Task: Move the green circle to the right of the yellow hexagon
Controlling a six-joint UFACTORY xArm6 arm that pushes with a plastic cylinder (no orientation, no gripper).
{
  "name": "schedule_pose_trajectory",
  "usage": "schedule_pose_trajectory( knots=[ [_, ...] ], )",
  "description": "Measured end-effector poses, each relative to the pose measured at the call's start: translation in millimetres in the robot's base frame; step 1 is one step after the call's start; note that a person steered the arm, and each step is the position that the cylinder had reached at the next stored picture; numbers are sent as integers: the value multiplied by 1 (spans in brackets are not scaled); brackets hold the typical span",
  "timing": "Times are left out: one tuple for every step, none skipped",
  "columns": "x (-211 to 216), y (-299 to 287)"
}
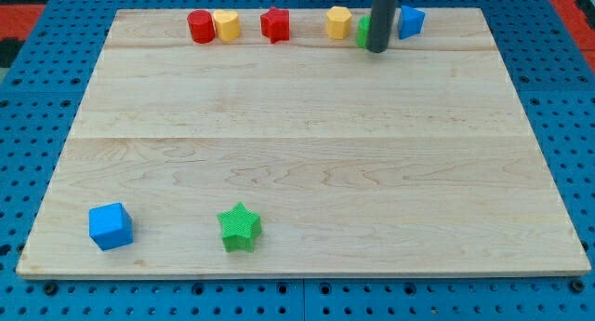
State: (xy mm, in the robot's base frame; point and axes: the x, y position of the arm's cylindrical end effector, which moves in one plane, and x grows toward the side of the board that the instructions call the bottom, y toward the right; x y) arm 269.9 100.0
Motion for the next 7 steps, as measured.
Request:
schedule_pose_trajectory(
  knots=[
    [-2,-3],
    [0,-11],
    [0,-14],
    [-12,-14],
    [-16,-14],
    [7,-4],
    [107,-5]
  ],
)
